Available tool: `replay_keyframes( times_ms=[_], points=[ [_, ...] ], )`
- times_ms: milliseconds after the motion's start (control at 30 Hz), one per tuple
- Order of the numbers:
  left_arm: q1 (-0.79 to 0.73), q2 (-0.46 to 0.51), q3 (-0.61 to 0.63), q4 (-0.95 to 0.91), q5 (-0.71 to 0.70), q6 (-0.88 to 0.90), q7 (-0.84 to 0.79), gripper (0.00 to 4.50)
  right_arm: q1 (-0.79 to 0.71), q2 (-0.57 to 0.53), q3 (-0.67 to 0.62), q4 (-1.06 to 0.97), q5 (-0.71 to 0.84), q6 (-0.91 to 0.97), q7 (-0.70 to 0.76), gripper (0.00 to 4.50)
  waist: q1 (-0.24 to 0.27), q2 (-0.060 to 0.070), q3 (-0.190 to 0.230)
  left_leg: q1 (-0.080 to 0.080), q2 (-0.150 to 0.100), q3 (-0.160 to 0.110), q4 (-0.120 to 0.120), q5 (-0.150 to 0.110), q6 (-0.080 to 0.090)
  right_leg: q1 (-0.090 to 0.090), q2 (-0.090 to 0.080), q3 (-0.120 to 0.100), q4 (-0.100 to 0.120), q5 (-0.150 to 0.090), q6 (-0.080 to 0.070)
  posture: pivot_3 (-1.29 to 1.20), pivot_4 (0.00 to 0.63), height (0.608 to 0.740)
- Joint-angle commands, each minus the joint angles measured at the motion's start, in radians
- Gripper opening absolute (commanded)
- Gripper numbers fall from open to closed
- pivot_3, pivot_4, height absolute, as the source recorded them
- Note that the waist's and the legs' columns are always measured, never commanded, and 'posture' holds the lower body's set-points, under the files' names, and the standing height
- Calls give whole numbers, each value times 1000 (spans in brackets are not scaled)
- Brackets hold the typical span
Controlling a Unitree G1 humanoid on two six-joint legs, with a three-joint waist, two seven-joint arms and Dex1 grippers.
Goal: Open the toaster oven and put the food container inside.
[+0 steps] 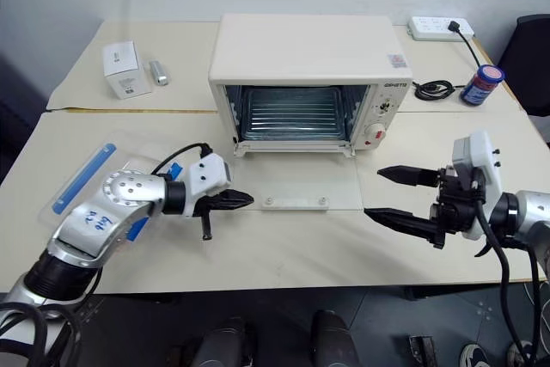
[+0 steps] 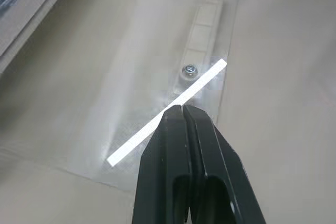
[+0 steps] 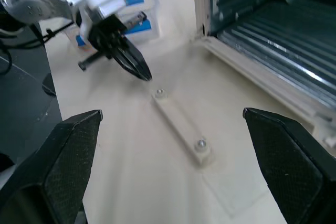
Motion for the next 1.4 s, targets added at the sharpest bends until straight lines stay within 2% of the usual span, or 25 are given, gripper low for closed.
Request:
replay_keyframes(
  times_ms=[33,100,200,300,367,400,500,533,600,633,667,733,767,867,967,1067,1100,1267,1400],
  points=[
    [25,2,35,-55,12,63,34,31,-66,-5,18,13,35,-10,18,4500,-1,0,0,0,0,0,0,0,0,0,0,0,0,0,0,0,150,740],
    [36,-4,134,-124,-37,147,77,31,-122,-4,62,39,27,-21,45,4500,-3,0,0,0,0,0,0,0,0,0,0,0,0,0,0,0,150,740],
    [71,-30,338,-268,-148,340,146,607,-197,2,130,86,5,-38,91,4500,-9,0,0,0,1,0,0,0,0,0,1,0,1,0,0,0,150,740],
    [73,-143,673,-491,-230,687,258,1532,-298,21,227,151,-31,-59,152,4500,-11,0,0,-1,2,-1,0,0,0,-1,1,1,1,0,0,0,150,740],
    [44,-196,786,-579,-230,839,299,2145,-335,27,261,183,-48,-70,181,4500,-11,0,0,-1,2,-3,0,0,0,-1,0,1,1,0,0,0,150,740],
    [29,-228,853,-625,-221,907,319,2498,-360,33,282,204,-57,-74,197,4500,-8,0,0,-1,1,-3,0,0,0,-1,0,0,0,0,0,0,150,740],
    [32,-416,1104,-739,-244,975,484,3369,-448,66,357,284,-102,-103,260,4500,-6,0,0,-1,1,-3,1,0,0,1,0,0,0,0,1,0,150,740],
    [45,-477,1216,-746,-335,975,583,3663,-478,81,381,315,-121,-113,278,4500,-7,0,0,-1,1,-3,2,0,0,2,0,-1,0,1,1,0,150,740],
    [66,-536,1361,-746,-528,975,751,4202,-514,98,408,356,-147,-128,305,4500,-7,-1,0,-1,2,-6,2,0,0,2,0,-1,1,1,1,0,150,740],
    [181,-557,1410,-746,-744,865,925,4463,-535,110,423,380,-159,-134,320,4500,-8,-1,0,0,2,-7,2,0,0,2,0,-1,1,1,1,0,150,740],
    [338,-560,1441,-746,-970,714,1116,4463,-562,128,442,400,-170,-136,333,4500,-11,0,0,0,3,-10,1,-1,-1,2,-2,0,1,1,0,0,150,740],
    [602,-545,1451,-746,-1321,441,1457,4463,-609,161,475,430,-189,-136,350,4500,-34,-1,0,3,5,-10,-2,-2,0,2,-9,6,3,0,0,0,150,740],
    [691,-520,1437,-746,-1428,344,1575,4463,-626,174,486,440,-196,-137,356,4500,-40,-4,-1,3,6,-10,-1,-4,0,2,-12,9,3,0,-1,0,150,740],
    [831,-442,1391,-746,-1575,159,1798,4463,-656,203,499,461,-208,-134,365,4500,-29,-4,-1,3,5,-13,0,-4,0,2,-15,7,3,-1,-3,0,150,740],
    [891,-364,1362,-746,-1630,51,1909,4463,-665,218,502,465,-216,-130,366,4500,-18,-3,-1,8,0,-18,2,-1,1,11,-12,1,-2,-2,-6,0,150,740],
    [903,-325,1263,-746,-1641,-28,1993,4463,-656,222,496,437,-206,-112,358,4500,-12,-3,-2,15,-1,-18,0,-3,2,19,-9,2,-3,-5,-11,0,150,740],
    [894,-320,1198,-746,-1630,-63,2019,4463,-649,221,488,420,-197,-100,350,4500,-14,-3,-2,17,-3,-17,-2,-3,2,19,-9,3,-3,-11,-23,0,150,740],
    [852,-301,954,-710,-1564,-220,2136,4463,-617,207,443,341,-149,-42,307,4500,-18,-3,-2,16,-6,-17,-3,-5,0,17,-7,3,0,-8,-17,0,150,740],
    [848,-246,888,-633,-1548,-288,2179,4463,-580,196,408,289,-136,-16,256,4500,-25,-3,-2,15,-5,-16,-3,-5,0,15,-6,1,0,-8,-17,0,150,740]
  ],
)
